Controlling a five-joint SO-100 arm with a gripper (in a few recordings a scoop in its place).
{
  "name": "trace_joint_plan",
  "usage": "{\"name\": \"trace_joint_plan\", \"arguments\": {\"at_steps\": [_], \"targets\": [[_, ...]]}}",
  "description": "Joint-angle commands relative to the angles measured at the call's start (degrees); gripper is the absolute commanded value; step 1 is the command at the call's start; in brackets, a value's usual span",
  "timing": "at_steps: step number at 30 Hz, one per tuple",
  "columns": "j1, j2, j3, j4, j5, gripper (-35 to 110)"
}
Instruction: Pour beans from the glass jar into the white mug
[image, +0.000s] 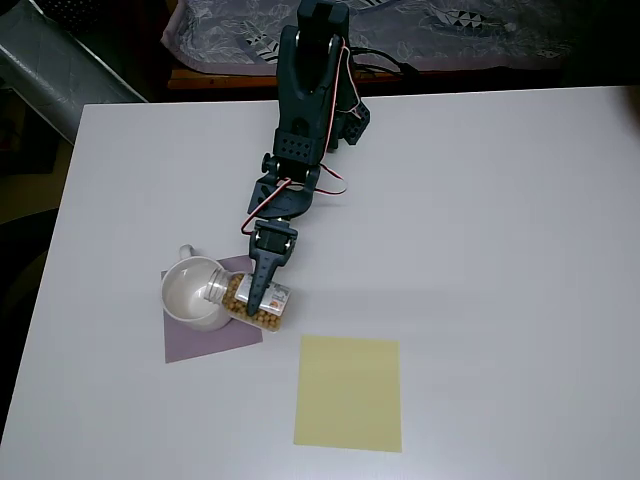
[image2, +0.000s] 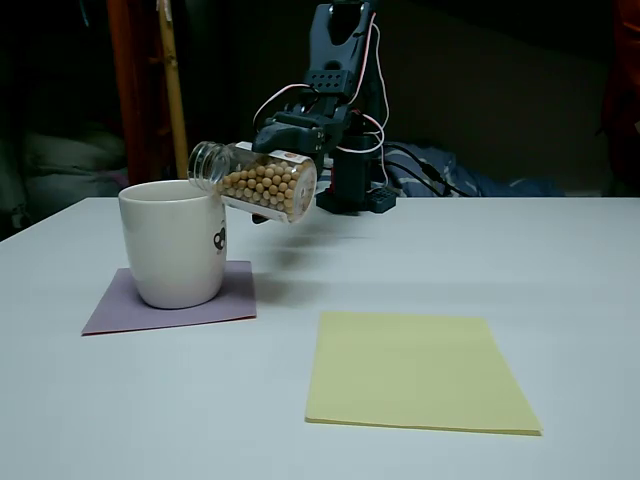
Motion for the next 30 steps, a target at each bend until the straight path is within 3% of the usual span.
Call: {"name": "trace_joint_plan", "arguments": {"at_steps": [1, 20, 30], "targets": [[1.14, 3.16, -0.88, 0.88, 2.55, 0], [-0.53, 5.71, -1.49, 7.29, 20.48, 0], [-0.53, 5.54, -1.41, 7.82, 22.15, 0]]}}
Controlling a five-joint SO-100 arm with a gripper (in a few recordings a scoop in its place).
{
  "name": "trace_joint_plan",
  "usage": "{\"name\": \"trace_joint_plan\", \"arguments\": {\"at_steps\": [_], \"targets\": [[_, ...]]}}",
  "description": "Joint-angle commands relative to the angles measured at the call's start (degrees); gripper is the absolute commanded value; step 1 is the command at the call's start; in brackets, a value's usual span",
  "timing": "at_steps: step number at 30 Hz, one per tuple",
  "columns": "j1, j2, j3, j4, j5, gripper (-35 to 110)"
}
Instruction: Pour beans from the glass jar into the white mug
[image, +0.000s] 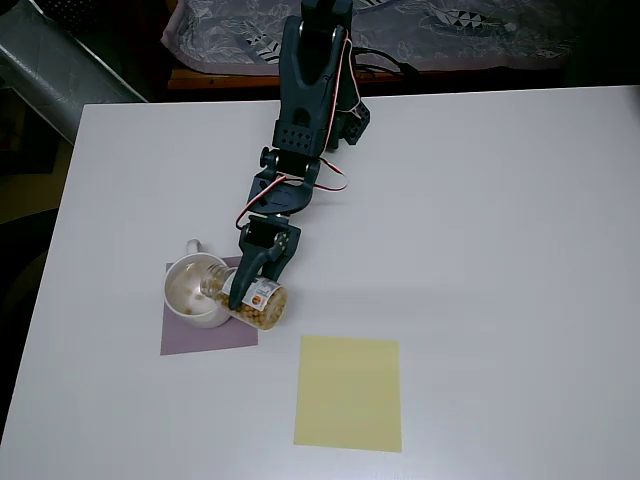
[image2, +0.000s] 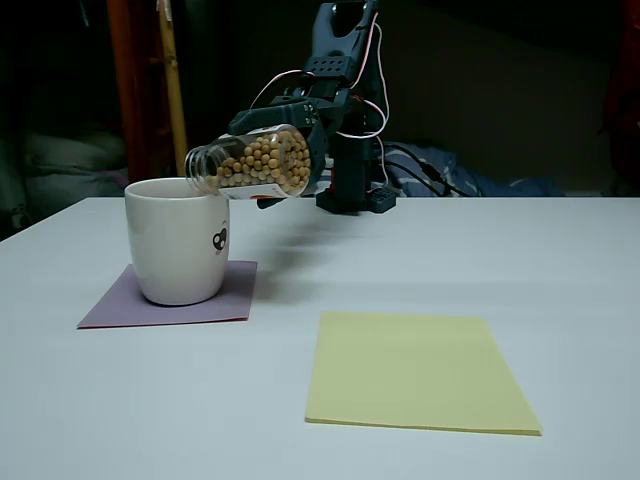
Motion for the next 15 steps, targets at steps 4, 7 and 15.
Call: {"name": "trace_joint_plan", "arguments": {"at_steps": [4, 7, 15], "targets": [[0.09, 1.41, 0.62, 0.18, 1.85, 0], [0.18, 1.49, 0.62, 0.79, 2.72, 0], [0.44, 1.32, 0.35, 1.05, 5.98, 0]]}}
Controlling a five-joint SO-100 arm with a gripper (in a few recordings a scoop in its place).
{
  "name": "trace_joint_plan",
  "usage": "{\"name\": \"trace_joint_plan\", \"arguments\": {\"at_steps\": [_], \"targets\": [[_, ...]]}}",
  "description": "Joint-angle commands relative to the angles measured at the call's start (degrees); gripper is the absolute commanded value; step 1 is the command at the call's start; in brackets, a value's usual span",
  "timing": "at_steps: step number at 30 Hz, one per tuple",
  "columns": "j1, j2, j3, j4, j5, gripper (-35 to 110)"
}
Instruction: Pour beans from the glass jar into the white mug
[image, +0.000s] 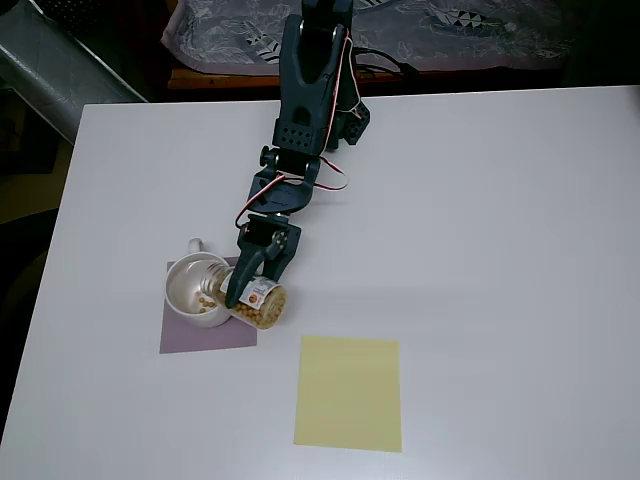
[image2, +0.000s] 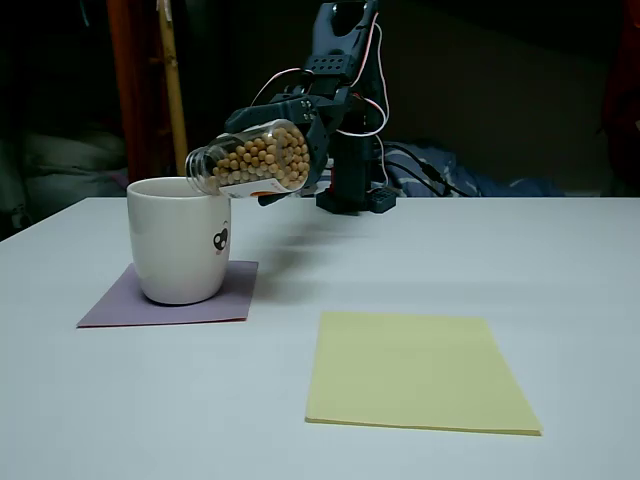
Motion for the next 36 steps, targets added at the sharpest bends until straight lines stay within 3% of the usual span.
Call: {"name": "trace_joint_plan", "arguments": {"at_steps": [1, 20, 36], "targets": [[0.53, 0.70, 0.62, 0.18, 1.14, 0], [1.49, 1.58, 0.70, 0.26, -0.62, 0], [-2.37, 13.62, -3.96, 4.13, -33.22, 0]]}}
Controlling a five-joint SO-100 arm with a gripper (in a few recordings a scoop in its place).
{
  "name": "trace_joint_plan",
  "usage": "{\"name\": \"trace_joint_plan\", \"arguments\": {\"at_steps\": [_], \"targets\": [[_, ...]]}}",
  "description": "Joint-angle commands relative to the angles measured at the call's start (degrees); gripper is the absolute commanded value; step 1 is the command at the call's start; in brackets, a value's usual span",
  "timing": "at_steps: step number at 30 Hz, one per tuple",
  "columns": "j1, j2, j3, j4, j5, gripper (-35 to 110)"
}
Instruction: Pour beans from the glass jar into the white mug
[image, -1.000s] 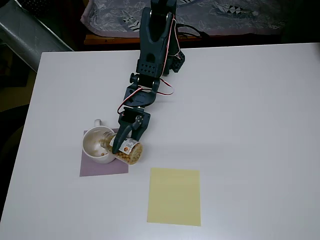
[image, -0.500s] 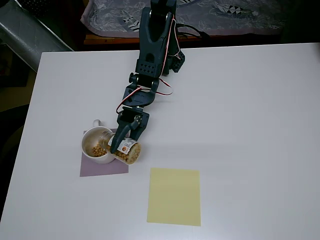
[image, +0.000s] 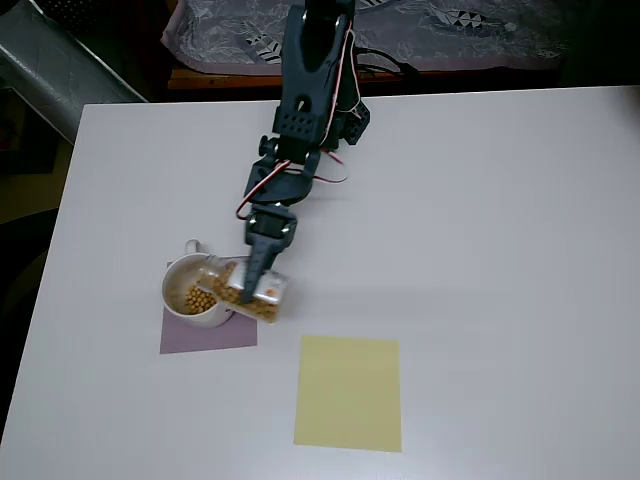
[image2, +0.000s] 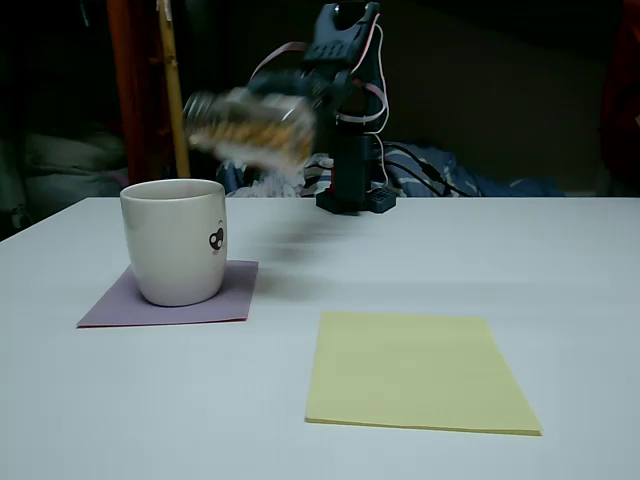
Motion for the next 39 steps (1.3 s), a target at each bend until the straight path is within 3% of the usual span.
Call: {"name": "trace_joint_plan", "arguments": {"at_steps": [1, 8, 15, 21, 26, 39], "targets": [[-2.02, 5.98, -2.46, -0.18, -10.37, 0], [-9.05, 10.81, 5.45, -0.18, -36.74, 0], [-14.15, 9.14, 12.13, -0.70, -54.23, 0], [-16.26, -2.46, 15.64, -14.24, -66.88, 1], [-17.23, -15.82, 9.76, -23.29, -72.33, 6], [-16.61, -47.90, -27.42, -24.35, -79.89, 20]]}}
